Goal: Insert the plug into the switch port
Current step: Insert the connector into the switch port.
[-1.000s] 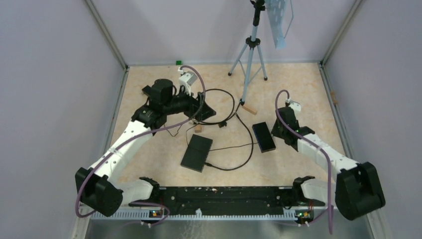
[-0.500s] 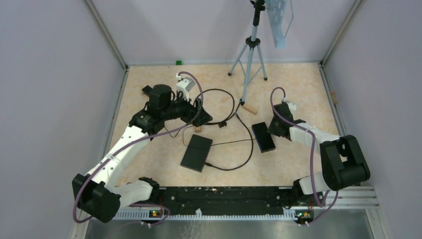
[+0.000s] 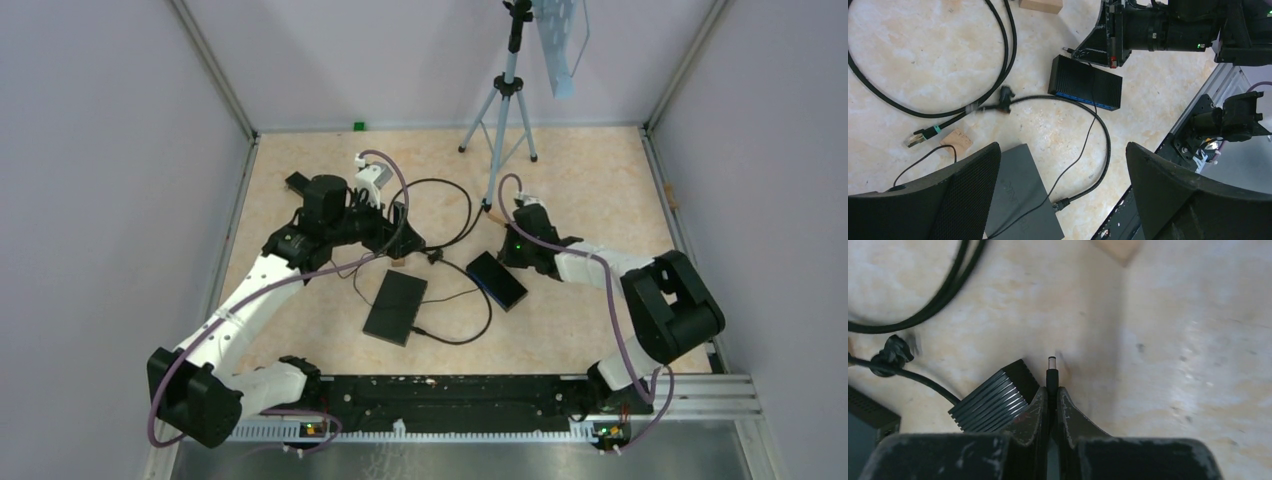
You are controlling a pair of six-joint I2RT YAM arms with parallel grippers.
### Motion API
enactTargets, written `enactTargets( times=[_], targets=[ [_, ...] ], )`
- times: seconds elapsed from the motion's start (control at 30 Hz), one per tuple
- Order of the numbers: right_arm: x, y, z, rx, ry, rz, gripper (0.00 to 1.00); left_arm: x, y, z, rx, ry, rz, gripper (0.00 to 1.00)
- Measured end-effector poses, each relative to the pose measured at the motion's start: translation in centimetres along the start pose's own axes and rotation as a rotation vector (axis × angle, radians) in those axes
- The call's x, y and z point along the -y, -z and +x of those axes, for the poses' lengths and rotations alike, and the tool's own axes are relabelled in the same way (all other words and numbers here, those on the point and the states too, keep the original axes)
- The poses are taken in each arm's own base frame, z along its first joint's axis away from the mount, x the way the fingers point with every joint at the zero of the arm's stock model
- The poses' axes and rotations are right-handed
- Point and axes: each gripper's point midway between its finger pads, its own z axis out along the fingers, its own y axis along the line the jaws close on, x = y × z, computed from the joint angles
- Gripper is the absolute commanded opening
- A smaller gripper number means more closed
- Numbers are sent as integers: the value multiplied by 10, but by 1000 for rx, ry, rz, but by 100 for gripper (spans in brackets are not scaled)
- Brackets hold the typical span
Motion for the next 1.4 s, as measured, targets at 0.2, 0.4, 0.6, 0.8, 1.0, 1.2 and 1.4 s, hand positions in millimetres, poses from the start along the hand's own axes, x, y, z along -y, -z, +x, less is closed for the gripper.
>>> enactTargets(
  times=[0.2,0.4,0.6,0.8,1.0,1.2,1.4],
  targets=[
    [-53,-4,-3,7,86,-123,0,-8,-2,10,-19,14,-27,99],
    [-46,13,-19,71,160,-76,0,-16,-8,17,-36,26,-53,99],
    [-47,74,-37,201,249,-149,0,-31,-30,25,-74,59,-66,99],
    [-33,103,-1,200,233,-221,0,-45,-56,37,-116,114,-67,99],
    [5,102,37,170,113,-133,0,-49,-83,42,-144,159,-37,99],
    [37,89,60,170,-27,-11,0,-44,-94,45,-168,165,-10,99],
    [45,81,74,221,-71,38,0,-44,-94,47,-172,166,-12,99]
  ],
)
